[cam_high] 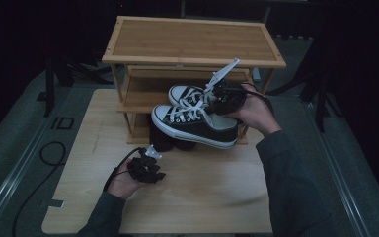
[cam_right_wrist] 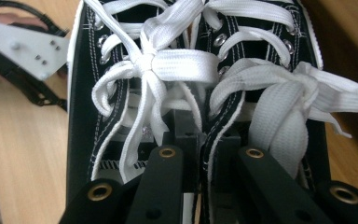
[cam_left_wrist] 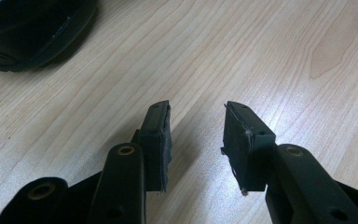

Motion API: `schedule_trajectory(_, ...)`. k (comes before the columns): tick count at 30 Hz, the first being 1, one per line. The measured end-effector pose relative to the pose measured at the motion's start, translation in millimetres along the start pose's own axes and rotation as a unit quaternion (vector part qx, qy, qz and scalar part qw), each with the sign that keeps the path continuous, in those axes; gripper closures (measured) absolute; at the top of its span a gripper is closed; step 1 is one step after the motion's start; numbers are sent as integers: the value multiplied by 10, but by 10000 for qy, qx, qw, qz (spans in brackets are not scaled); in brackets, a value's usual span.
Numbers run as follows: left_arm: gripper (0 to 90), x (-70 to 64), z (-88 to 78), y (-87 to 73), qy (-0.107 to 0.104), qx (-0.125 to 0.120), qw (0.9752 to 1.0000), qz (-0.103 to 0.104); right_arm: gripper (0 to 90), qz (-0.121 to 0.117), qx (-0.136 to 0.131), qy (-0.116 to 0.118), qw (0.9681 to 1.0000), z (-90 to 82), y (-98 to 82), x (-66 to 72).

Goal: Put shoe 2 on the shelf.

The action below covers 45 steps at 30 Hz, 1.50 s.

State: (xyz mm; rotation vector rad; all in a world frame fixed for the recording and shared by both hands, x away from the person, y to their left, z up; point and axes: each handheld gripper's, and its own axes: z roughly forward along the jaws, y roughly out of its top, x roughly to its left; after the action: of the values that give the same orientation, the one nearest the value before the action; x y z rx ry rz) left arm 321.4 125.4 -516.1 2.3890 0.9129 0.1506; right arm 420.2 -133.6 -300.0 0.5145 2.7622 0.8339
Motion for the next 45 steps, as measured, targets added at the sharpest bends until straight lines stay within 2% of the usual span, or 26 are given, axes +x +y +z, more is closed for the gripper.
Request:
schedule_trajectory(9,616,-1,4,-1,-3,21,10000,11,853,317,-134,-372,9987,18,13,-40)
schedule_trajectory(10,616,-3,4,2,-1,26,10000,34,853,340,-174,-520,9979,36,17,-36)
schedule_trajectory(11,617,-3,4,2,-1,26,10000,34,853,340,-174,-520,9979,36,17,-36)
schedule_trajectory(12,616,0,2,1,-11,11,10000,21,854,356,-214,-650,9970,50,22,-23)
schedule_trajectory(15,617,2,3,-2,-1,9,10000,3,854,424,-253,-748,9960,61,32,-18)
schedule_trajectory(16,616,3,1,-4,-3,12,10000,4,854,505,-293,-839,9948,72,44,-26)
schedule_trajectory(18,616,5,-2,-4,10,2,10000,-1,854,561,-293,-830,9945,73,46,-30)
schedule_trajectory(20,617,5,-6,-3,8,-5,10000,14,855,697,-333,-978,9922,93,56,-40)
schedule_trajectory(24,617,6,-6,-3,12,-3,10000,9,855,806,-357,-1059,9905,110,56,-48)
schedule_trajectory(29,617,4,-1,-2,11,-3,10000,12,855,837,-358,-1072,9901,136,56,-40)
schedule_trajectory(34,617,2,-3,-1,8,-5,10000,15,854,946,-402,-1120,9884,160,70,-42)
schedule_trajectory(38,617,9,-13,-5,6,-32,10000,-12,855,1121,-430,-1260,9847,177,64,-59)
schedule_trajectory(39,617,9,-13,-5,6,-32,10000,-12,855,1121,-430,-1260,9847,177,64,-59)
schedule_trajectory(40,617,8,-12,-5,1,-26,10000,-13,855,1204,-459,-1371,9821,180,58,-66)
schedule_trajectory(41,617,7,-11,-4,-2,-26,10000,-11,855,1204,-459,-1371,9821,180,58,-66)
schedule_trajectory(42,617,4,-8,-3,3,-22,10000,-8,856,1292,-472,-1490,9792,187,54,-68)
schedule_trajectory(43,617,4,-8,-3,3,-22,10000,-8,856,1292,-472,-1490,9792,187,54,-68)
schedule_trajectory(44,617,0,-1,-1,-2,-19,10000,-11,855,1400,-482,-1608,9758,195,58,-62)
schedule_trajectory(45,617,0,-1,-1,-2,-19,10000,-11,855,1400,-482,-1608,9758,195,58,-62)
